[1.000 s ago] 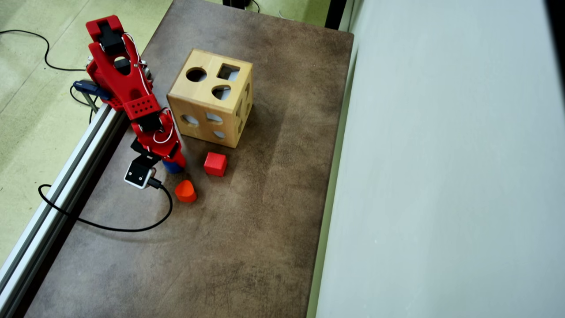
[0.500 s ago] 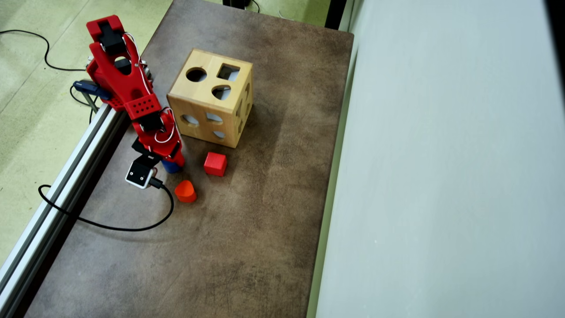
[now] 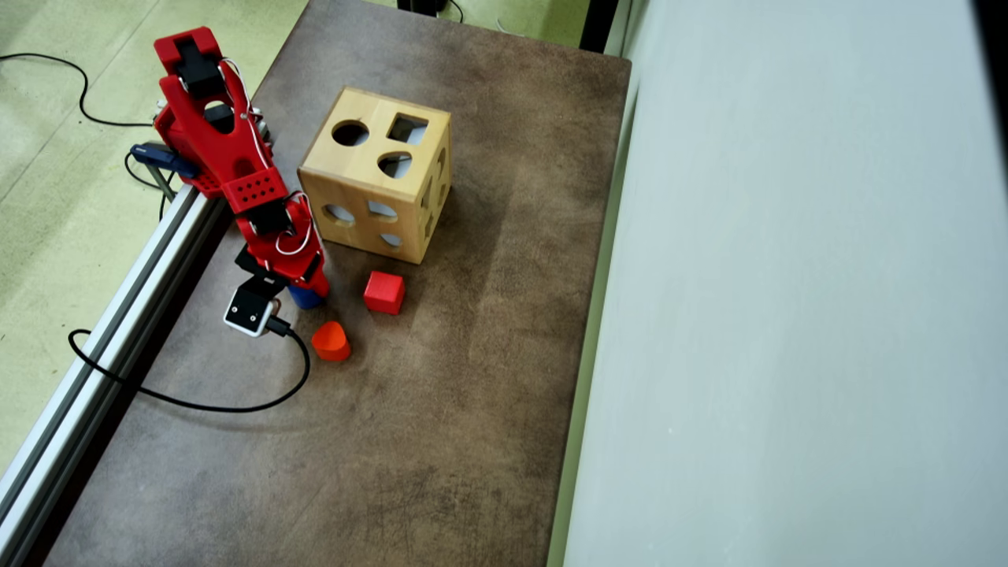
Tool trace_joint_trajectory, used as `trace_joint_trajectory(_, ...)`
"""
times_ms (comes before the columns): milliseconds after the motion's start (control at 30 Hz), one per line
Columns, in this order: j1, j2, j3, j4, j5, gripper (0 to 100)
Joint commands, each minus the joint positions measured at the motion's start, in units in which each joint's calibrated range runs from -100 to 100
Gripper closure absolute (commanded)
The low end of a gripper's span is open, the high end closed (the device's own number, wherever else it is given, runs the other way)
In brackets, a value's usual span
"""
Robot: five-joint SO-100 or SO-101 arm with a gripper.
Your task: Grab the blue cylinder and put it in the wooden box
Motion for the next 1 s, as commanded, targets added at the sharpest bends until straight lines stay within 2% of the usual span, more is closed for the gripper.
trace_joint_trajectory(0, 0.2, -1.2, -2.1, 0.4, -0.1, 99)
trace_joint_trajectory(133, 0.2, -1.8, -2.1, 0.6, -0.2, 99)
trace_joint_trajectory(300, 0.1, -11.1, -1.1, 0.9, -0.2, 99)
trace_joint_trajectory(600, -0.5, -26.2, -2.2, 14.8, -1.1, 99)
trace_joint_trajectory(967, -0.6, -48.0, -2.2, 21.3, -4.3, 99)
